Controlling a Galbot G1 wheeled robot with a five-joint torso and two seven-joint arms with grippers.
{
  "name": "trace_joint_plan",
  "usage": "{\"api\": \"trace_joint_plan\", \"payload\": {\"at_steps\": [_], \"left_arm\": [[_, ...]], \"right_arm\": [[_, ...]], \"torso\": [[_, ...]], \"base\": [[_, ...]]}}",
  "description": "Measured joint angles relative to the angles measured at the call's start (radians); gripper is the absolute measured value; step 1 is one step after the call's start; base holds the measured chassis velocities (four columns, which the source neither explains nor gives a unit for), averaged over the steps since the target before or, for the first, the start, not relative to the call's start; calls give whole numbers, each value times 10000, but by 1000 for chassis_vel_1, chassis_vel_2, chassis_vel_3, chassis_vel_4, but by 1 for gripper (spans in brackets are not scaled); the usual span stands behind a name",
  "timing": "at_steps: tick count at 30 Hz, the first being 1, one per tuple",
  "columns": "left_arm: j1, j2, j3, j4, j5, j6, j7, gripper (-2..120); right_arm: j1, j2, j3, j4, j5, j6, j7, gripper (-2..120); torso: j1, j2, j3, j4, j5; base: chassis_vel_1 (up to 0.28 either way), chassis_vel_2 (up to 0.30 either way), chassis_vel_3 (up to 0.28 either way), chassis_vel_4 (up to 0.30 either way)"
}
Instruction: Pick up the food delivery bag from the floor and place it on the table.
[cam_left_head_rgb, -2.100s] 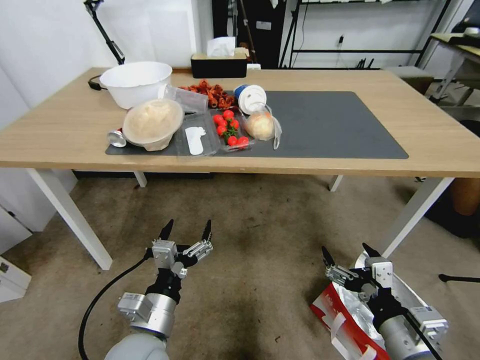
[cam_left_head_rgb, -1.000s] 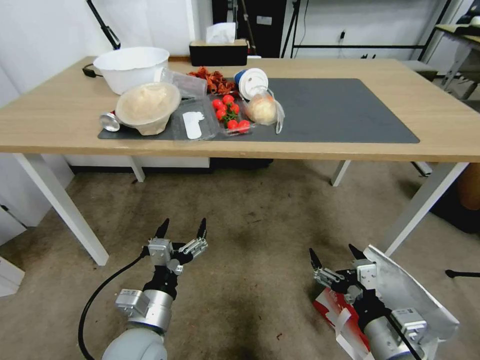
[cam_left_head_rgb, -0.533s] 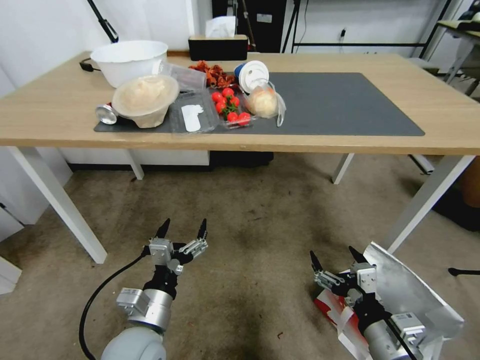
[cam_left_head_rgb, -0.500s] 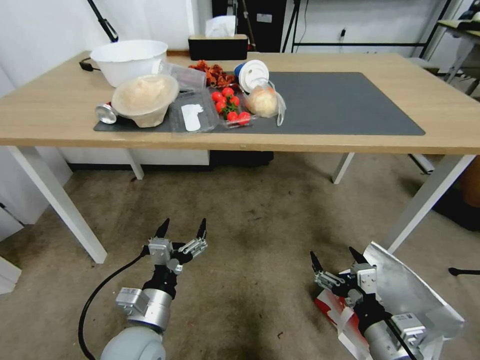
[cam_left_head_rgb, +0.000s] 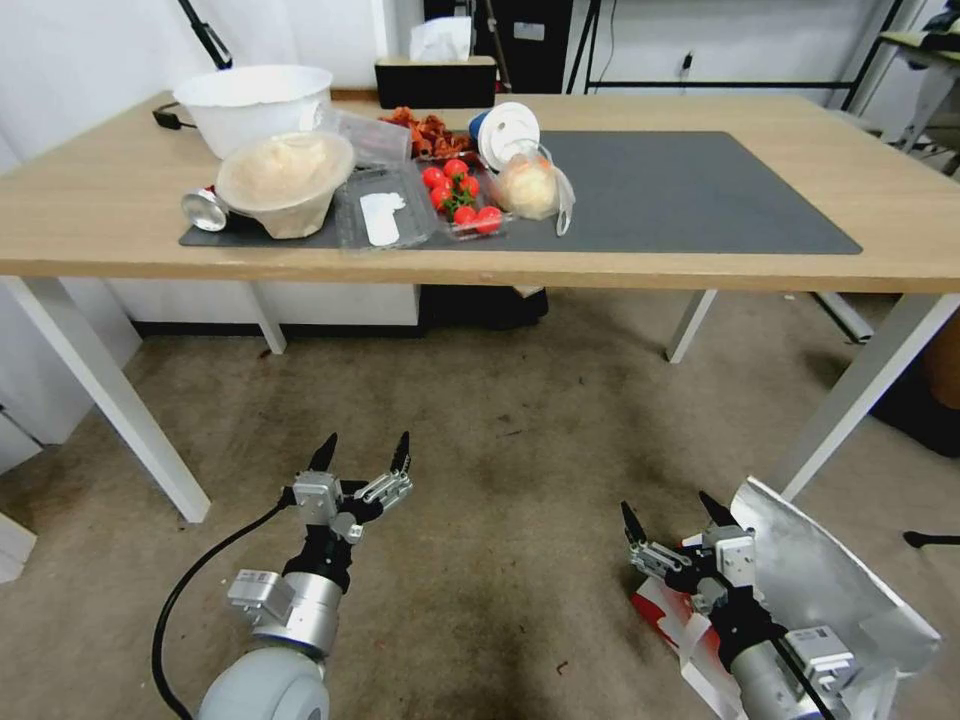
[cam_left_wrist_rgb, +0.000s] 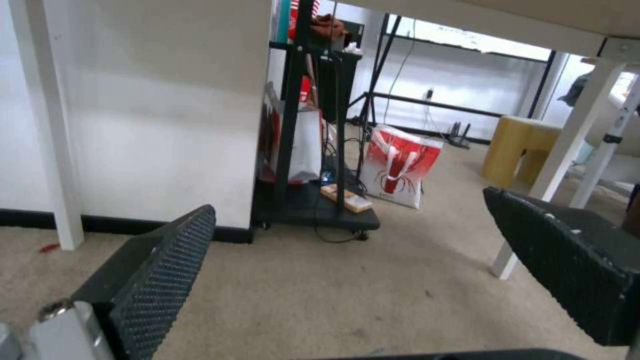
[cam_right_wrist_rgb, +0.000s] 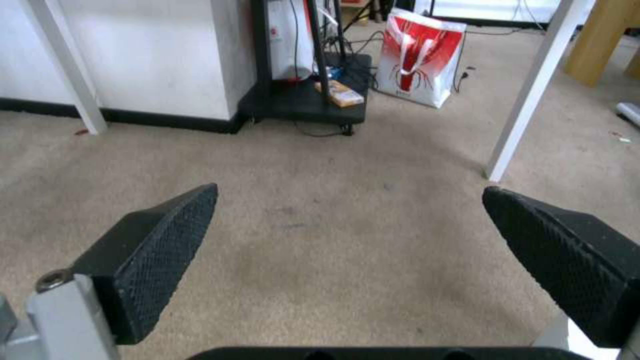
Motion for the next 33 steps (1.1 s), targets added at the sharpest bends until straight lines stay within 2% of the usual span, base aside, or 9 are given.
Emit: {"api": "trace_joint_plan", "payload": {"at_steps": [13, 33], "left_arm": [[-1, -73, 81, -59, -118, 47, 41, 100], [-428, 249, 61, -175, -458, 175, 378, 100]], "right_arm": [[-16, -82, 43, 83, -36, 84, 0, 100], [162, -90, -52, -178, 476, 486, 87, 100]], "torso": [[-117, -517, -399, 0, 1], [-235, -1306, -1073, 0, 1]], "base": [[0, 0, 0, 0], [0, 0, 0, 0]]}}
